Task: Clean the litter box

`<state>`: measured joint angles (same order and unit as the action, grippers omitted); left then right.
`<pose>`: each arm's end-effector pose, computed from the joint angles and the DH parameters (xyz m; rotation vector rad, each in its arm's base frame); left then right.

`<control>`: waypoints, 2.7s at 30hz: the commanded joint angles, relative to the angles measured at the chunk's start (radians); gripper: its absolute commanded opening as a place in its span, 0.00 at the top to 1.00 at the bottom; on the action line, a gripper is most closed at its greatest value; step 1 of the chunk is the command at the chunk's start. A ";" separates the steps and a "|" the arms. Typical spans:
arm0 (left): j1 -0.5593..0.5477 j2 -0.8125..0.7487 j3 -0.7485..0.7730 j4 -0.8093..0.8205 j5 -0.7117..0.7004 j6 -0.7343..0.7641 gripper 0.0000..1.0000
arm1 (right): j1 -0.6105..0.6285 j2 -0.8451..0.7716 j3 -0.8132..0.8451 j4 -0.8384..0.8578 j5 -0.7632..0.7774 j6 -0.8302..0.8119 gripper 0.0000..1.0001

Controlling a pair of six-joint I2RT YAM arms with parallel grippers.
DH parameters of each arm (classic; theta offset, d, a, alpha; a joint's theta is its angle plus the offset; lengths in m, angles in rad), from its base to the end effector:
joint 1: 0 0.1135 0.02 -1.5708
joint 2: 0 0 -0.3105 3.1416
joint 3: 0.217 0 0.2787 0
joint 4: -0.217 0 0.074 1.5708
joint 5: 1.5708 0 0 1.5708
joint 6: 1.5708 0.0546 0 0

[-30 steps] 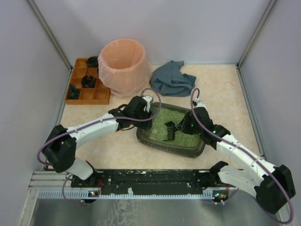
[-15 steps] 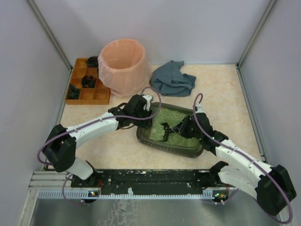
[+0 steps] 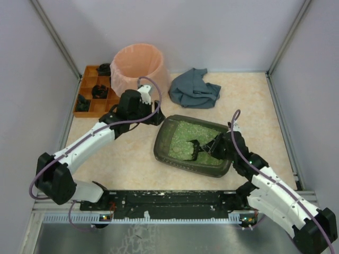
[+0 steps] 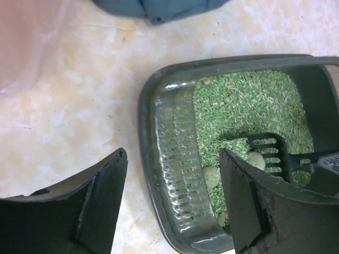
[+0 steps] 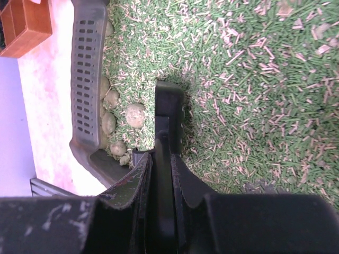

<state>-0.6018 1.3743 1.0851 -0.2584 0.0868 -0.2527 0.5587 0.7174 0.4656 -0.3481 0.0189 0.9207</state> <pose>0.2833 -0.2003 0.3311 0.4298 2.1318 -0.5917 0.1453 0.0896 0.2353 0.4236 2.2511 0.7986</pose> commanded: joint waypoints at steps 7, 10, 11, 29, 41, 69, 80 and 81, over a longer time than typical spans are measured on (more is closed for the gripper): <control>0.112 -0.013 0.038 0.107 0.135 0.046 0.18 | -0.100 -0.092 0.092 -0.056 -0.044 -0.035 1.00; 0.120 -0.020 0.024 0.126 0.124 0.055 0.17 | -0.146 -0.097 0.102 -0.046 -0.105 -0.059 1.00; 0.124 -0.024 0.016 0.134 0.119 0.057 0.17 | -0.163 -0.097 0.105 -0.039 -0.129 -0.066 1.00; 0.280 -0.151 -0.180 0.290 0.219 -0.031 0.17 | -0.574 -0.050 0.000 0.232 -0.702 -0.066 1.00; 0.309 -0.156 -0.191 0.286 0.213 -0.026 0.17 | -0.789 0.024 -0.058 0.304 -0.918 -0.108 1.00; 0.312 -0.101 -0.188 0.295 0.264 -0.006 0.21 | -0.874 -0.089 -0.253 0.548 -1.019 0.116 1.00; 0.312 -0.090 -0.190 0.306 0.296 0.008 0.22 | -0.883 -0.063 -0.298 0.744 -1.041 0.244 1.00; 0.312 -0.088 -0.190 0.309 0.299 0.006 0.23 | -0.870 -0.048 -0.273 0.674 -1.053 0.185 1.00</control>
<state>-0.2962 1.2793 0.8986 0.0017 0.3477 -0.2638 -0.3622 0.6445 0.1455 0.2337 -0.9962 1.1133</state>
